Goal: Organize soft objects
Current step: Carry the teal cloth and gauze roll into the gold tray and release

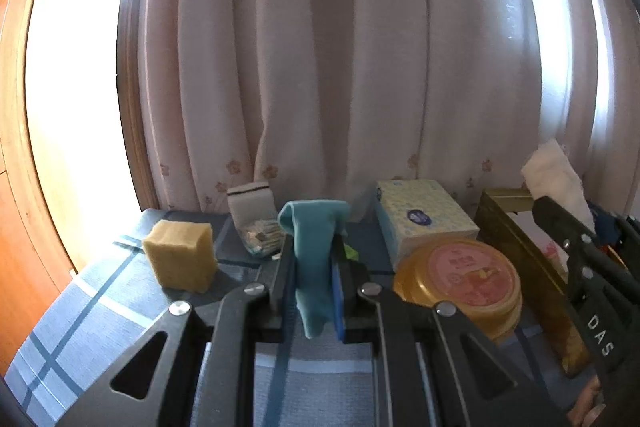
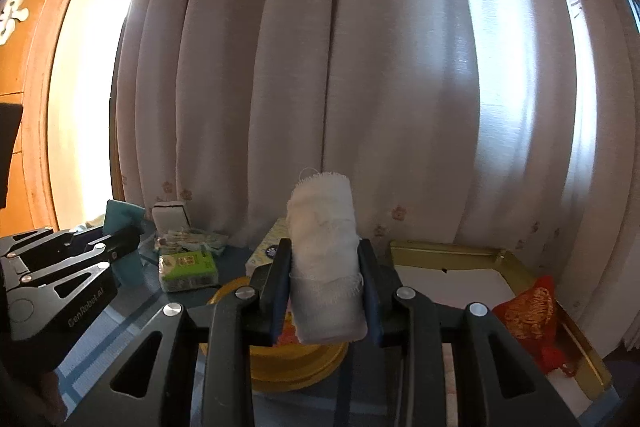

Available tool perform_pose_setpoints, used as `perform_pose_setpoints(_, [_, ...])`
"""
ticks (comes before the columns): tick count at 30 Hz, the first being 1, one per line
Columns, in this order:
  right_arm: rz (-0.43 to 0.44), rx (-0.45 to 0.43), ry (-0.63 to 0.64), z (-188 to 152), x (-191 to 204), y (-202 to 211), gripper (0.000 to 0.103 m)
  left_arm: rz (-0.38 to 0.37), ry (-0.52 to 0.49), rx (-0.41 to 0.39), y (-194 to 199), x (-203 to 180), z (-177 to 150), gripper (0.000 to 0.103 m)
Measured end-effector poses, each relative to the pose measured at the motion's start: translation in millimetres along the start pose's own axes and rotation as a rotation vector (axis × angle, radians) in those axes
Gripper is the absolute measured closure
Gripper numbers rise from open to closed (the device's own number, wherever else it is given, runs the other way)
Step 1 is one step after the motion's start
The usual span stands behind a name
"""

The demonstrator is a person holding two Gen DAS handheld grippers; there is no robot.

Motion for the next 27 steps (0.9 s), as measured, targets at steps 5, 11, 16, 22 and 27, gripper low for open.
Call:
perform_pose_setpoints(5, [-0.002,-0.007,-0.005,-3.0,-5.3,5.9,0.069,-0.026,0.011,0.008,4.7,-10.6,-6.2,0.090])
perform_pose_setpoints(11, [-0.017,-0.010,-0.022,-6.4,-16.1,11.1,0.069,-0.052,0.007,0.022,10.8,-26.0,-13.9,0.090])
perform_pose_setpoints(16, [-0.035,-0.012,-0.035,-10.4,-28.1,15.3,0.069,-0.077,-0.009,0.034,13.8,-45.9,-21.9,0.090])
perform_pose_setpoints(22, [-0.050,-0.010,-0.051,-15.6,-41.4,20.3,0.069,-0.103,-0.031,0.042,16.2,-63.0,-28.0,0.090])
perform_pose_setpoints(27, [-0.075,-0.030,-0.041,-16.3,-50.9,27.7,0.069,-0.126,-0.030,0.051,17.3,-72.1,-31.9,0.090])
Point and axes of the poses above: each gripper's, at about its wrist camera, not at the fingertips, and y roughly against the way its jaws point, x to its left, z to its top, the point moved 10 cm from there along -y, roughly the way its jaws point, and after that the axes turned 14 degrees about y, right-handed, at the moved point
